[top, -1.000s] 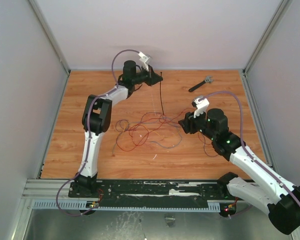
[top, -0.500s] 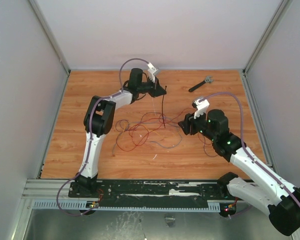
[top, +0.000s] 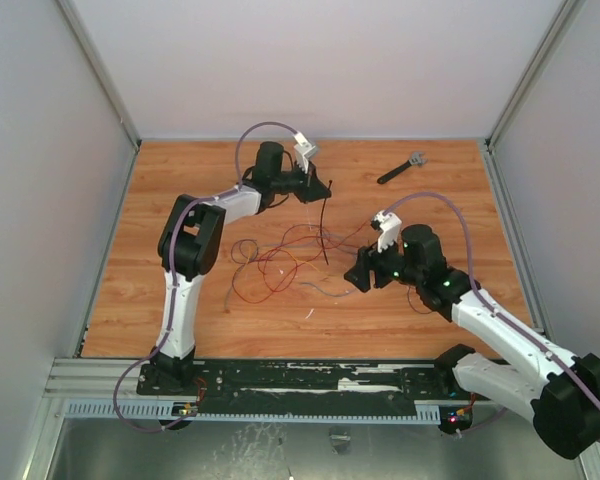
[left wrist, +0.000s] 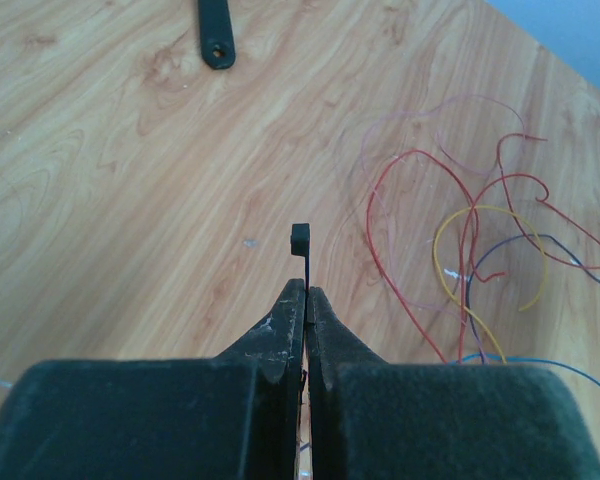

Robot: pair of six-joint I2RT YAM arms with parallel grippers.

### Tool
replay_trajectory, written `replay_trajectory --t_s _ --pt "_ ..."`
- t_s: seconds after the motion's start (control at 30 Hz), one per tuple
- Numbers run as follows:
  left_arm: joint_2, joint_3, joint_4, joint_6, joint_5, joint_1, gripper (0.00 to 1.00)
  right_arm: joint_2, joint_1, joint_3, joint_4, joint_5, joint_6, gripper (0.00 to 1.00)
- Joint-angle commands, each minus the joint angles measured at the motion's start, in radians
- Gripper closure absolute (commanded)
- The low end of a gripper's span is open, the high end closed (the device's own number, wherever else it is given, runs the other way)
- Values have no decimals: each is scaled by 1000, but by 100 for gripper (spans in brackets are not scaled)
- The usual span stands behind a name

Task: Zip-tie the wires
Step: Tie the cable at the center of the board.

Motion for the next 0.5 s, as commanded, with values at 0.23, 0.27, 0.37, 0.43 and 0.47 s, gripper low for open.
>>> replay_trajectory --t_s 0.23,0.27,0.37,0.43,0.47 --pt "-50 -9 -37 62 9 -7 100 59 14 -51 48 -167 62 38" --pt "-50 -6 -45 66 10 -7 100 71 19 -53 56 -178 69 38" --pt "-53 -3 -59 78 8 -7 100 114 32 -58 87 -198 92 37" --pt "-52 0 -67 83 9 -7 100 146 39 -57 91 -180 103 35" --pt "-52 2 -73 84 9 -7 100 158 41 -60 98 -167 108 34"
